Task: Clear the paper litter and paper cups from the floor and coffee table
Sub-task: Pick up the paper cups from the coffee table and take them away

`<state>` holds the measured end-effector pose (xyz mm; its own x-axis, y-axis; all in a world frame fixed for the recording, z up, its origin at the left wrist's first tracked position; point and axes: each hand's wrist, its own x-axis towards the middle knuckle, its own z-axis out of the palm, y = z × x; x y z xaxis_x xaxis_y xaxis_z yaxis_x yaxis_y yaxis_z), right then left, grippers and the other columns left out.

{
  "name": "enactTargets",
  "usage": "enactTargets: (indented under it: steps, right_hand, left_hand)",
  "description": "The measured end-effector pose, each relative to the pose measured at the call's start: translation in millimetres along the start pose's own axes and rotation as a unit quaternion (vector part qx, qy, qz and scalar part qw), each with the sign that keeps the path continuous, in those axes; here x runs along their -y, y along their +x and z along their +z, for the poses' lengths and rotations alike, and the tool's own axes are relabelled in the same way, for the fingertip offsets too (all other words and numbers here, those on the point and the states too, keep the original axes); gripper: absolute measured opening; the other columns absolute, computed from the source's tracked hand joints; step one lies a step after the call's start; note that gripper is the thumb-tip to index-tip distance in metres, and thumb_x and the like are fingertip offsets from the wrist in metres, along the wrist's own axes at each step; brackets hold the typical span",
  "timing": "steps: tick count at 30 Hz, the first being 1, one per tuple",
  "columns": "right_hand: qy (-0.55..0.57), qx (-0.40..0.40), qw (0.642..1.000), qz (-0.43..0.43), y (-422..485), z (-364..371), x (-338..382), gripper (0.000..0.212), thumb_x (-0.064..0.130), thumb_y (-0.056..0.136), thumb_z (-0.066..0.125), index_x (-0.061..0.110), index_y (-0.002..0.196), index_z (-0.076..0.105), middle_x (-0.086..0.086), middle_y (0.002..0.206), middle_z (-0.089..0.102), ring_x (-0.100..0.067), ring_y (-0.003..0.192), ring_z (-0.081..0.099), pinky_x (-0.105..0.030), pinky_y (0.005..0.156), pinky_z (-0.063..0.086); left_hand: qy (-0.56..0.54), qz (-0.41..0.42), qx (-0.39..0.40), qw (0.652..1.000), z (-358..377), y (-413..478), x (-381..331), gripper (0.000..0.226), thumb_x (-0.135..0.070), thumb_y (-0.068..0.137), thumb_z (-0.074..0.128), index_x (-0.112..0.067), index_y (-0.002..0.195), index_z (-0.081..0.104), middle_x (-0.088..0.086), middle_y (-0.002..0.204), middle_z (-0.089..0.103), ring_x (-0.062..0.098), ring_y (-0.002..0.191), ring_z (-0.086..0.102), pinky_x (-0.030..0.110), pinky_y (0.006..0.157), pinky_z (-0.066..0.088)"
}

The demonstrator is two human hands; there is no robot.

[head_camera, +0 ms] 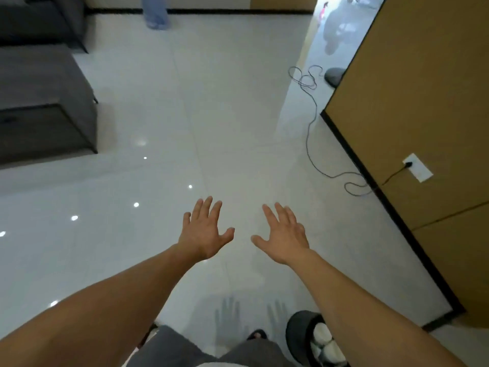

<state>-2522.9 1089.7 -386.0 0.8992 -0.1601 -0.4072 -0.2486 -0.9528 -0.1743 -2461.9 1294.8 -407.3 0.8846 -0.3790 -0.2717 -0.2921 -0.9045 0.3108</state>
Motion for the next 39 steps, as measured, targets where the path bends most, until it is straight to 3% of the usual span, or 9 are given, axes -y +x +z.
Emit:
enactTargets:
  steps: [11, 24, 30, 36, 39]
  right_hand:
    - [-0.063, 0.021, 0.976, -0.209, 85, 0, 345, 0.089, 0.071, 0.088, 0.041, 0.034, 0.155, -0.003, 0.000, 0.164, -0.005, -0.024, 0.150, -0.008, -0.052, 0.116, 0.015]
    - [-0.140, 0.034, 0.926, -0.349, 216, -16, 617, 0.087, 0.071, 0.088, 0.041, 0.033, 0.155, -0.001, 0.000, 0.164, -0.005, -0.025, 0.150, -0.006, -0.052, 0.116, 0.016]
    - [-0.176, 0.039, 0.886, -0.427, 272, -31, 757, 0.087, 0.069, 0.089, 0.041, 0.031, 0.156, 0.000, -0.002, 0.164, -0.004, -0.026, 0.150, -0.003, -0.052, 0.115, 0.019]
    - [-0.208, 0.060, 0.852, -0.477, 301, -15, 897, 0.086, 0.069, 0.090, 0.041, 0.031, 0.156, 0.001, -0.001, 0.165, -0.003, -0.026, 0.150, -0.002, -0.053, 0.116, 0.017]
    - [-0.203, 0.069, 0.851, -0.479, 314, -4, 966, 0.085, 0.067, 0.090, 0.043, 0.030, 0.156, 0.003, -0.001, 0.164, -0.002, -0.026, 0.150, -0.001, -0.053, 0.116, 0.017]
  left_hand:
    - [-0.037, -0.227, -0.112, 0.967, -125, -89, 305, 0.081, -0.064, 0.089, 0.035, -0.023, 0.153, 0.007, 0.003, 0.161, -0.001, 0.024, 0.148, -0.005, 0.048, 0.117, 0.008]
    - [-0.072, -0.360, -0.183, 0.912, -218, -61, 534, 0.082, -0.064, 0.089, 0.036, -0.023, 0.153, 0.006, 0.002, 0.161, -0.002, 0.023, 0.148, -0.005, 0.047, 0.117, 0.009]
    - [-0.094, -0.437, -0.221, 0.867, -266, -58, 630, 0.080, -0.062, 0.089, 0.038, -0.024, 0.153, 0.007, 0.000, 0.161, -0.002, 0.020, 0.147, -0.005, 0.045, 0.117, 0.008]
    - [-0.125, -0.497, -0.218, 0.830, -284, -70, 740, 0.081, -0.062, 0.089, 0.038, -0.025, 0.153, 0.005, -0.001, 0.161, -0.003, 0.020, 0.147, -0.006, 0.045, 0.117, 0.007]
    - [-0.131, -0.501, -0.210, 0.829, -296, -74, 808, 0.081, -0.062, 0.089, 0.039, -0.025, 0.153, 0.004, 0.000, 0.161, -0.003, 0.021, 0.147, -0.005, 0.045, 0.117, 0.008]
